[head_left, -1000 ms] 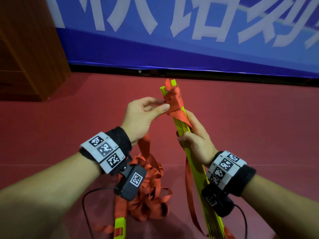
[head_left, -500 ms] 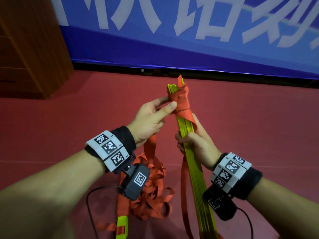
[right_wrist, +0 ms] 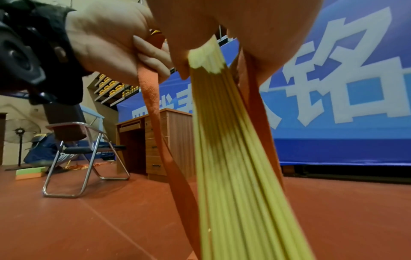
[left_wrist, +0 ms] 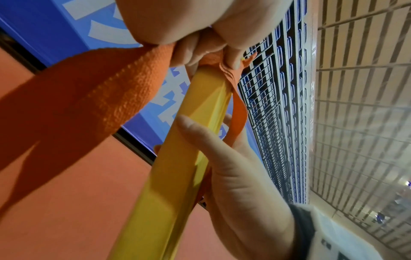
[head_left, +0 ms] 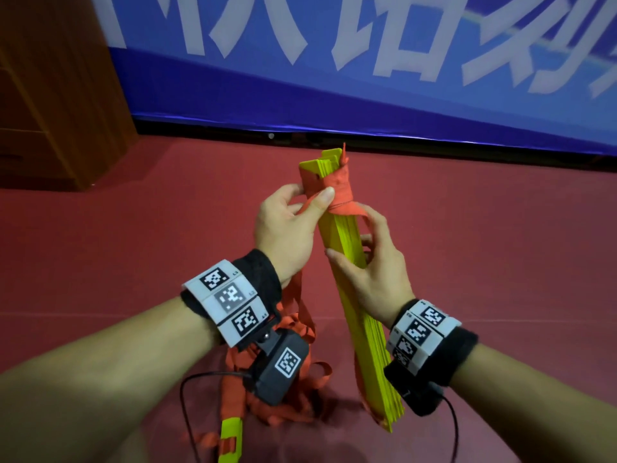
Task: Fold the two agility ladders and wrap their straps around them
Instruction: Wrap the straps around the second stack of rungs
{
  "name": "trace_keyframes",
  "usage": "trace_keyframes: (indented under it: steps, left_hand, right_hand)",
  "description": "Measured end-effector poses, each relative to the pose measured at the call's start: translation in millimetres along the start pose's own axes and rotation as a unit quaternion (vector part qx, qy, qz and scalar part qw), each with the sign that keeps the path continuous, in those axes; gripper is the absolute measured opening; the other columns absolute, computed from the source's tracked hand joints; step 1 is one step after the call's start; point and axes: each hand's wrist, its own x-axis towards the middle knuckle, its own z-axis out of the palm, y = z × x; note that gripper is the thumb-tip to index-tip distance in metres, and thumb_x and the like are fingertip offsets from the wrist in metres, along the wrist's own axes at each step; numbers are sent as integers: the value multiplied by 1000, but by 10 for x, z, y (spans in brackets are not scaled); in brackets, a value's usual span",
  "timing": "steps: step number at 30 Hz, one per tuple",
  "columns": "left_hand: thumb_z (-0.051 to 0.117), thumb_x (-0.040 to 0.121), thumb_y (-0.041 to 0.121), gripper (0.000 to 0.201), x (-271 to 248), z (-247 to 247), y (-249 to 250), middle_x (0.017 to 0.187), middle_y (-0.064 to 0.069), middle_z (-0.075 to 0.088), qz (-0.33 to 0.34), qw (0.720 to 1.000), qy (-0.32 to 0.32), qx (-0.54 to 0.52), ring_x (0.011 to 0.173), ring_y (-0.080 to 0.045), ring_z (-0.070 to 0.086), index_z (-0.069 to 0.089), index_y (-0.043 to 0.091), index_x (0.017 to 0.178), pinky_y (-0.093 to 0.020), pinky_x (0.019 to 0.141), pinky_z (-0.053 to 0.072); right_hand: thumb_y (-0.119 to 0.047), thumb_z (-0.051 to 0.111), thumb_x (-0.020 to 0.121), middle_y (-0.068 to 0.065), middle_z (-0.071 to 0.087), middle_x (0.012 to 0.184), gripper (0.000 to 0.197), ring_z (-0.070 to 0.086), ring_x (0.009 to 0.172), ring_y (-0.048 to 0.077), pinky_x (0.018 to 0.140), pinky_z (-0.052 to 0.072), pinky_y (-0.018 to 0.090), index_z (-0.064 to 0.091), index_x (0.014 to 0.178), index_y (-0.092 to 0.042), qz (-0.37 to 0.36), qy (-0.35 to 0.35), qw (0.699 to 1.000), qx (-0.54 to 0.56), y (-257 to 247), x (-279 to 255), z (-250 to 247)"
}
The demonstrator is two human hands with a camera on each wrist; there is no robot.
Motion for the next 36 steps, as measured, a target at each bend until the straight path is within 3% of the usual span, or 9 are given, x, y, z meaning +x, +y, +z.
trace_keyframes:
  steps: [4, 8, 15, 17, 20, 22, 27, 32, 36]
  left_hand:
    - [77, 89, 37, 27, 33, -9, 2, 85, -8, 79, -11, 1000, 16, 6, 90, -20, 75, 71, 17, 106, -31, 84, 55]
    - [78, 89, 25, 28, 60, -48, 71, 89, -7, 79, -18, 999, -14, -32, 94, -18, 75, 70, 8, 110, -26, 87, 55]
    - [72, 94, 19, 31, 44, -82, 80, 89, -9, 79, 11, 998, -54, -13, 91, -18, 75, 65, 9, 122, -37, 92, 57]
    - [73, 94, 17, 24, 44, -99, 85, 82, -4, 78, 24, 998, -55, -5, 85, -12, 74, 66, 16, 117, -29, 87, 56]
    - [75, 91, 16, 22, 58, -137, 101, 73, 4, 75, 34, 998, -50, 0, 78, -6, 71, 65, 19, 110, -21, 78, 52]
    - [76, 90, 15, 24, 62, -158, 110, 78, 1, 76, 33, 998, -57, 0, 80, -6, 71, 64, 17, 111, -19, 76, 52]
    - [77, 88, 13, 31, 90, -181, 116, 89, -6, 78, 26, 996, -83, 10, 85, -9, 73, 62, 15, 115, -23, 81, 55]
    - [75, 92, 17, 40, 82, -169, 75, 89, -4, 80, 45, 993, -102, 36, 90, -15, 76, 57, 26, 126, -30, 89, 57]
    - [73, 93, 13, 43, 64, -147, 34, 89, -7, 79, 40, 995, -87, 11, 91, -17, 75, 57, 19, 132, -30, 91, 57]
  right_hand:
    - [-38, 70, 94, -44, 54, 111, 61, 60, 100, -11, 85, 43, 2, 42, 148, -41, -23, 6, 999, -21, 35, 15, 2]
    - [-33, 69, 96, -46, 50, 122, 64, 51, 110, -26, 94, 40, 3, 41, 153, -37, -33, 2, 999, 5, 34, 62, -61]
    - [-46, 60, 97, -6, 56, 147, 70, 64, 122, 30, 101, 52, 55, 21, 154, -57, -17, -17, 998, 62, 51, 93, 9]
    - [-42, 60, 97, 5, 64, 137, 68, 69, 112, 28, 95, 55, 52, 25, 155, -51, -7, -22, 996, 89, 43, 92, 19]
    - [-29, 61, 97, -3, 72, 102, 58, 72, 82, 18, 77, 59, 38, 42, 151, -29, 10, -36, 984, 176, 22, 84, 6]
    - [-26, 61, 95, -3, 71, 93, 51, 70, 81, 18, 74, 58, 36, 48, 145, -25, 24, -44, 975, 218, 9, 88, -9]
    - [-24, 61, 93, 1, 69, 85, 52, 67, 80, 19, 68, 57, 35, 50, 143, -15, 59, -58, 962, 261, 7, 109, -65]
    - [-29, 61, 94, 9, 65, 82, 30, 65, 69, 20, 62, 55, 33, 61, 123, -22, 65, -62, 962, 259, -68, 75, -74]
    - [-46, 83, 80, -12, 70, 108, 73, 68, 93, 8, 81, 56, 31, 48, 142, -30, 36, -74, 990, 114, -51, 87, -86]
